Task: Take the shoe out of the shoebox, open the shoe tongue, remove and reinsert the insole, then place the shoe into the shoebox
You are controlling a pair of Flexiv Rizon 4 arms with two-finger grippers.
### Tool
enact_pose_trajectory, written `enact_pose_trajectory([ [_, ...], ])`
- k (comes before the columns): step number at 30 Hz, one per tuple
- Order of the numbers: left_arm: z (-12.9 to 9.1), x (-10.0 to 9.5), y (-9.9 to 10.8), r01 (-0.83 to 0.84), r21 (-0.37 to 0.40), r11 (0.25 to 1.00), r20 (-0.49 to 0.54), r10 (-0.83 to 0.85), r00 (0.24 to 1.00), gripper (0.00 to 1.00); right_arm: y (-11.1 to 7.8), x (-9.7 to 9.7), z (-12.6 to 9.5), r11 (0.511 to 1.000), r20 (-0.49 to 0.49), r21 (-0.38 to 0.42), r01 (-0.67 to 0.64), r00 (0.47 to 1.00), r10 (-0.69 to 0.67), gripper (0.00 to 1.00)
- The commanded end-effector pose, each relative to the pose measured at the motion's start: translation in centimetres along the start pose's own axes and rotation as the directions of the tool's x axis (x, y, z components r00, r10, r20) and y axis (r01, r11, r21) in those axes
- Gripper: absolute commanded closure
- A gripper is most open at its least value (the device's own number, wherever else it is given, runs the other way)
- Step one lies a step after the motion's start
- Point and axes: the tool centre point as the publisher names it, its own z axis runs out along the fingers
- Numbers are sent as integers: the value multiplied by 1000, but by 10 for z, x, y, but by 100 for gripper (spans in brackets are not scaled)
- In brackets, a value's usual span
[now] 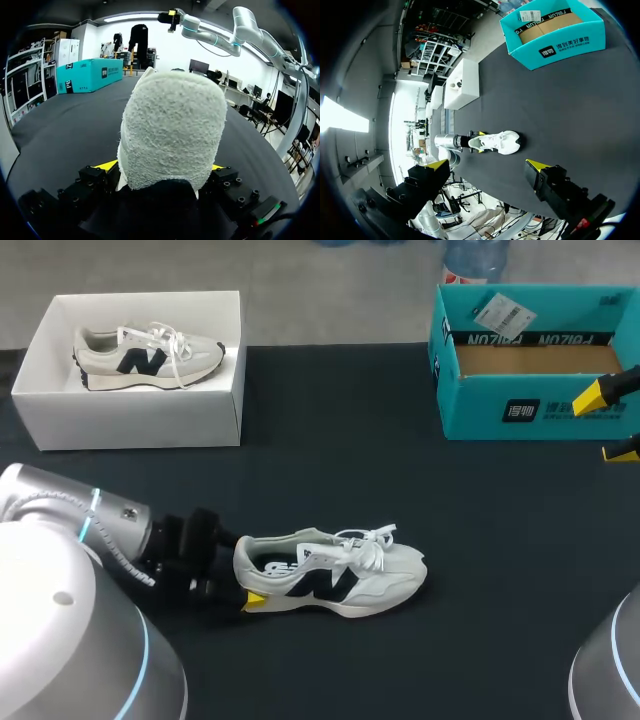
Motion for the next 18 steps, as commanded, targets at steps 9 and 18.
enact_pose_trajectory([
  [9,4,-4,4,-28,-38,999,-14,28,1000,100,0,0,0,1000,1,0,-1,1000,1,0],
  [18,4,-2,6,-30,-45,999,-20,29,999,100,0,0,0,1000,1,0,-1,1000,1,0],
])
